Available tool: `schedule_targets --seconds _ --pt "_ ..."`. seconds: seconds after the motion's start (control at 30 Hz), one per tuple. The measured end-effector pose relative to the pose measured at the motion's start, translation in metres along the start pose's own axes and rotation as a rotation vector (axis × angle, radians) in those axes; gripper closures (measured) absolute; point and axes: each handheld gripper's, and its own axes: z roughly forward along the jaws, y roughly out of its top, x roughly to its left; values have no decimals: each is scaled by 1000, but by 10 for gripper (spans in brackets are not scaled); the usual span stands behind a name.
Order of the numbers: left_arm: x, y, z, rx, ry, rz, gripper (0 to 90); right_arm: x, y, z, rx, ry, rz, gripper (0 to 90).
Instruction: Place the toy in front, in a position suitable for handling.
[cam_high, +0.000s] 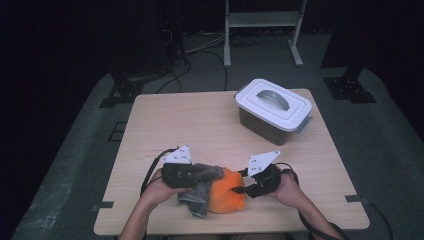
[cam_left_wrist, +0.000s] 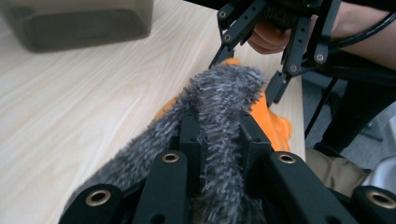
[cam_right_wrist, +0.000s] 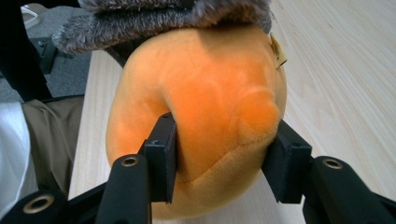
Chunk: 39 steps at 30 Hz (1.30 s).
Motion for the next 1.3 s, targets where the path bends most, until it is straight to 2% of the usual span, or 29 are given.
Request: schedule_targets --seconds 0.1,0.23,0.27,0.37,0.5,0.6,0.77,0.83,0.9,0.97,1.03,1.13,1.3 --pt "3 -1 2 2 -2 -11 755 -1 -4 -4 0 -7 2 505" --pt "9 -10 1 13 13 -39 757 -4 -8 -7 3 -12 6 505" --pt "14 -20 -2 18 24 -70 757 -5 -8 -8 3 -14 6 505" --pt "19 -33 -9 29 39 -110 757 -5 -9 -9 1 -16 4 505" --pt "20 -40 -13 16 33 -130 757 -3 -6 -8 -5 -16 2 504" --pt "15 -32 -12 14 31 -109 757 0 -4 -7 -7 -24 -10 505" --pt "3 -7 -3 -13 -13 -43 757 3 -2 -6 -11 -29 -23 505" --pt "-2 3 2 -1 -10 -9 756 5 -1 -5 -11 -33 -37 505" --pt "-3 6 7 19 -6 3 756 5 -2 -5 -6 -36 -34 504" --pt "-3 3 10 24 -14 -6 757 3 -4 -6 -4 -31 -18 481" --pt "-1 -3 11 35 -20 -16 759 0 -6 -5 -8 -14 17 419" --pt "1 -12 7 22 -27 -45 759 -1 -6 -5 -18 5 46 351" --pt "1 -22 -2 24 -24 -57 759 -4 -7 -6 -47 38 101 337"
